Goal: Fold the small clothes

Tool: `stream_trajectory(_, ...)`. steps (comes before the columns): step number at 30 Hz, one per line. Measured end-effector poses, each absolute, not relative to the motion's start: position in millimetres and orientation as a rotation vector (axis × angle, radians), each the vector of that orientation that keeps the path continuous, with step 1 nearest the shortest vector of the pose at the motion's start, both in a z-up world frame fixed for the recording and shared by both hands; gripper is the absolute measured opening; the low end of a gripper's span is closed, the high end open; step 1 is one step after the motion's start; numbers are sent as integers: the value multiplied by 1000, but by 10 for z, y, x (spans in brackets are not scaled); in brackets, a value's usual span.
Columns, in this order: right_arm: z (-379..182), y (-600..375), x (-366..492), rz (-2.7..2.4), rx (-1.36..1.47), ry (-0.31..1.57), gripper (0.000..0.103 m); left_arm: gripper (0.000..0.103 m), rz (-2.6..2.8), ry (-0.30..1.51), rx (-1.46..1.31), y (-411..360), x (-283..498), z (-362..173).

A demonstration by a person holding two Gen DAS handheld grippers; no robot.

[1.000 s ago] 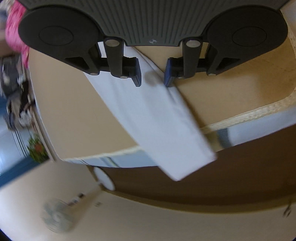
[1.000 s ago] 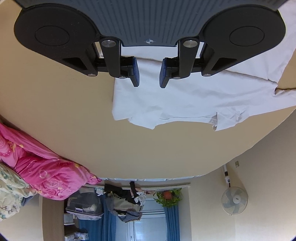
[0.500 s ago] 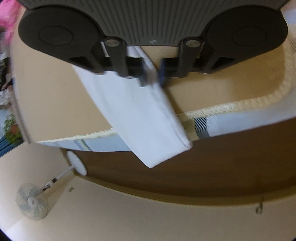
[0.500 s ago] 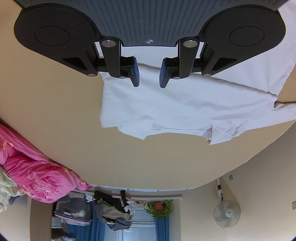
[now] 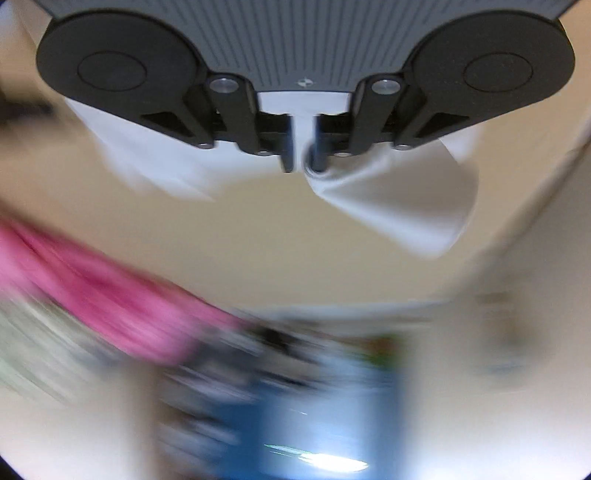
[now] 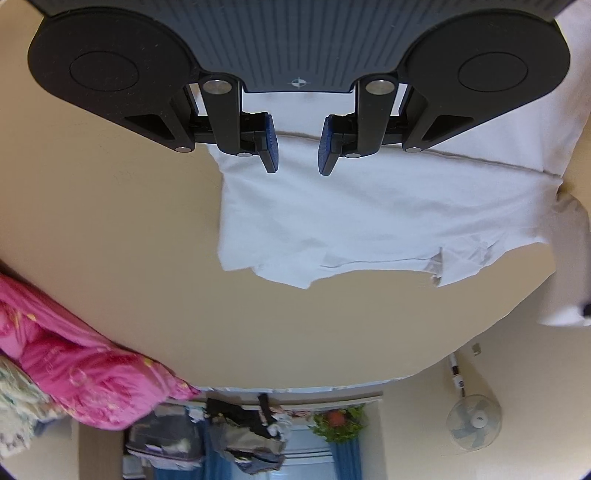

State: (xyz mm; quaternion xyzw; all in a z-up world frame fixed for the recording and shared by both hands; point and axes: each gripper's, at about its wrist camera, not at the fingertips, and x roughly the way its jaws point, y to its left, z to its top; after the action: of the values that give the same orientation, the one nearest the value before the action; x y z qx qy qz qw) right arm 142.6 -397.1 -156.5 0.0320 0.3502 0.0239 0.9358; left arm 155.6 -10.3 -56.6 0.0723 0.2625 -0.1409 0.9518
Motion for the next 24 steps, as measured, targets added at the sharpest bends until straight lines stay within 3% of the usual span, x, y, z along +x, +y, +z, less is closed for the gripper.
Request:
stream_trajectory(2,-1584,-4044,1442,29,90,728,25,22,-448,621,272,-520,1233,-887)
stream_trajectory(5,-1588,-4171,1452,-4,126,739,25,22,-469,680,315,-438,987,-1092)
stream_trajectory(14,-1398,-4399,1427,74,335,560,25,25,-128,675,193,850,1388,-593)
stream_trajectory(16,-1437,-4383,1486,109,387,562,26,27,-64,663,94,1068,1486,-654)
stream_trajectory(19,-1546,-4304,1591,141,421,595,26,25,65,799,39,1264,1699,-798)
stream_trajectory(24,-1681,-4023,1869,191,351,629,31,28,55,783,-47,1370,1920,-783)
